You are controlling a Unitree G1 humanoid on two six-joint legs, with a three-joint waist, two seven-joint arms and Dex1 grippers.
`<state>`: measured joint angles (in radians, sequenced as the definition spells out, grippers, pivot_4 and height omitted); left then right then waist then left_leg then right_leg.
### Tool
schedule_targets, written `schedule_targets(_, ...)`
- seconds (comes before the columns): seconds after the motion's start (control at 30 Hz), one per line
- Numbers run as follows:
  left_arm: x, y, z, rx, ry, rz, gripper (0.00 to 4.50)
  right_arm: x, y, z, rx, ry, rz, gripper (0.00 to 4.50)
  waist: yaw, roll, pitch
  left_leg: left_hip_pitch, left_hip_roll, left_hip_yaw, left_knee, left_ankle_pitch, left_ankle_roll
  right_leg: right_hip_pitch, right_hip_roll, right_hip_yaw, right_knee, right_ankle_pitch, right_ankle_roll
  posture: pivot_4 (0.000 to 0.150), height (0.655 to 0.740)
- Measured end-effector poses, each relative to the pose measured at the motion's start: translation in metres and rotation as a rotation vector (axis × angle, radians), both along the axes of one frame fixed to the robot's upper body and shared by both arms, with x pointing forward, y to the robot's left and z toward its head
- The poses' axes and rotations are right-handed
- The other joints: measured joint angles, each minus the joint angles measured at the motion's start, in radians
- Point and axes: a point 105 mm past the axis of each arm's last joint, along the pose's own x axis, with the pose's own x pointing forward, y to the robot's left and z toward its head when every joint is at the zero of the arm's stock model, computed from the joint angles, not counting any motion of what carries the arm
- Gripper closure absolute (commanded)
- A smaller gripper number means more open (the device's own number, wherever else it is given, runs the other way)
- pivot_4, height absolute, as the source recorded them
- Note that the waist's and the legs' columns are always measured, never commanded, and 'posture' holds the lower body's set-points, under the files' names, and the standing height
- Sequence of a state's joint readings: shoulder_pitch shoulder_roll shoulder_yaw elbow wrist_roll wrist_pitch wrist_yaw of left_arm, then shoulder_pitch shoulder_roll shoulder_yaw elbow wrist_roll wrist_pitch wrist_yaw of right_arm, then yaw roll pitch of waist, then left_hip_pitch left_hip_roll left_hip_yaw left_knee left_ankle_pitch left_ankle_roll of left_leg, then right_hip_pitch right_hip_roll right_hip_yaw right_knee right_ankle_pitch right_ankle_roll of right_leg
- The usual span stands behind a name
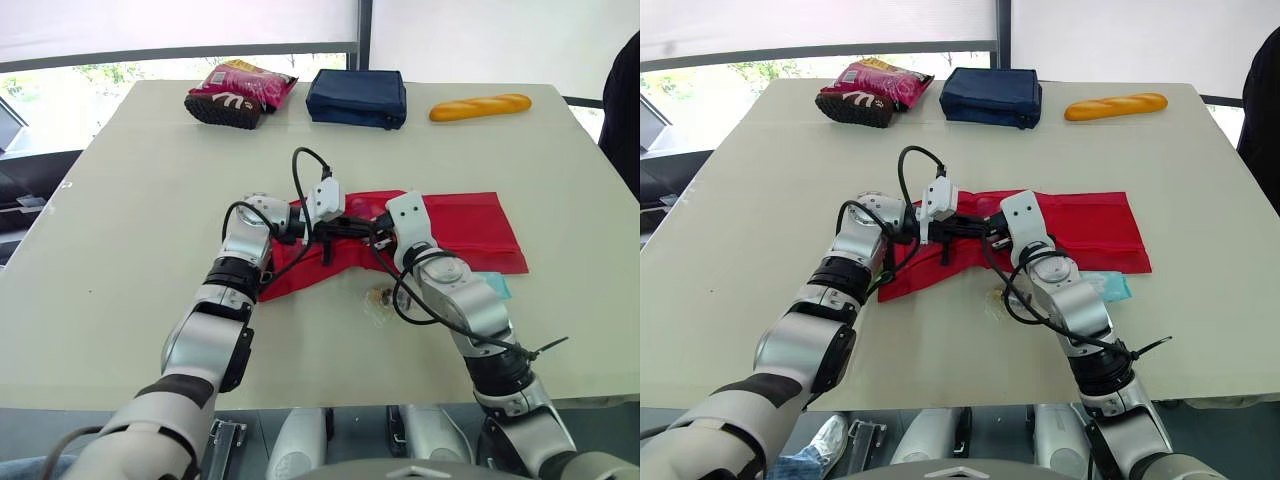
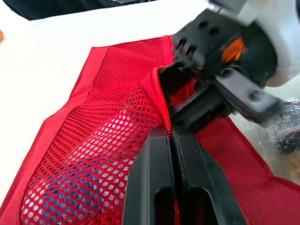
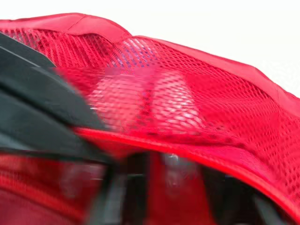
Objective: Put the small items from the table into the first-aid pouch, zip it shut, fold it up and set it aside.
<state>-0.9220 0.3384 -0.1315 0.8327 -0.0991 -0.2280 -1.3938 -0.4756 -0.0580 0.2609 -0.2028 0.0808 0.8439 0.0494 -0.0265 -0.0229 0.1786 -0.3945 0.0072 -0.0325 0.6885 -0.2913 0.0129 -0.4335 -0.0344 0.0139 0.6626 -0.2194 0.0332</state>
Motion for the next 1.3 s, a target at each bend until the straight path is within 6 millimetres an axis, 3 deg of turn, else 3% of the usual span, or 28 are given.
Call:
schedule_targets(0.1, 0.001, 0.002, -0.003, 0.011, -0.003, 0.008, 4.50, -0.009, -0.005, -0.004, 0.007, 0.017, 0.045, 0.18, -0.002, 0.000, 0.000, 0.000, 0.000, -0.001, 0.000, 0.000, 0.000, 0.000, 0.000, 0.000, 0.000, 0.000, 0.000, 0.150, 0.7400)
schedule_targets(0.13, 0.001, 0.002, -0.003, 0.017, -0.005, 0.010, 4.50, -0.012, -0.007, -0.004, 0.004, 0.017, 0.060, 0.07, -0.004, 0.000, 0.000, 0.000, 0.000, -0.001, 0.000, 0.000, 0.000, 0.000, 0.000, 0.000, 0.000, 0.000, 0.000, 0.150, 0.7400)
schedule_targets(0.33, 0.008, 0.005, -0.007, 0.025, -0.013, 0.062, 4.50, -0.049, -0.013, 0.006, 0.045, 0.012, 0.260, 0.07, -0.009, 0.000, 0.000, 0.000, 0.000, -0.002, 0.000, 0.000, 0.000, 0.000, 0.000, -0.001, 0.001, 0.000, 0.000, 0.150, 0.7400)
schedule_targets(0.63, 0.010, 0.006, -0.007, 0.024, -0.019, 0.077, 4.50, -0.078, -0.041, 0.030, 0.086, -0.035, 0.396, 0.07, -0.008, 0.000, 0.000, 0.000, 0.000, -0.002, 0.000, 0.000, 0.000, 0.001, 0.000, -0.001, 0.001, 0.000, 0.000, 0.150, 0.7400)
schedule_targets(0.97, 0.008, 0.012, -0.012, 0.031, -0.013, 0.085, 4.50, -0.131, -0.116, 0.051, 0.042, -0.163, 0.515, 0.07, -0.002, 0.000, 0.000, 0.003, -0.001, 0.000, 0.001, 0.000, 0.000, 0.003, 0.000, -0.001, 0.000, 0.000, 0.001, 0.150, 0.7400)
schedule_targets(1.3, 0.006, 0.017, -0.017, 0.041, -0.011, 0.086, 4.50, -0.159, -0.178, 0.067, -0.068, -0.105, 0.662, 0.07, 0.000, 0.000, 0.000, 0.015, 0.000, 0.004, 0.000, 0.000, 0.000, 0.016, 0.001, 0.001, -0.001, 0.000, 0.001, 0.150, 0.7400)
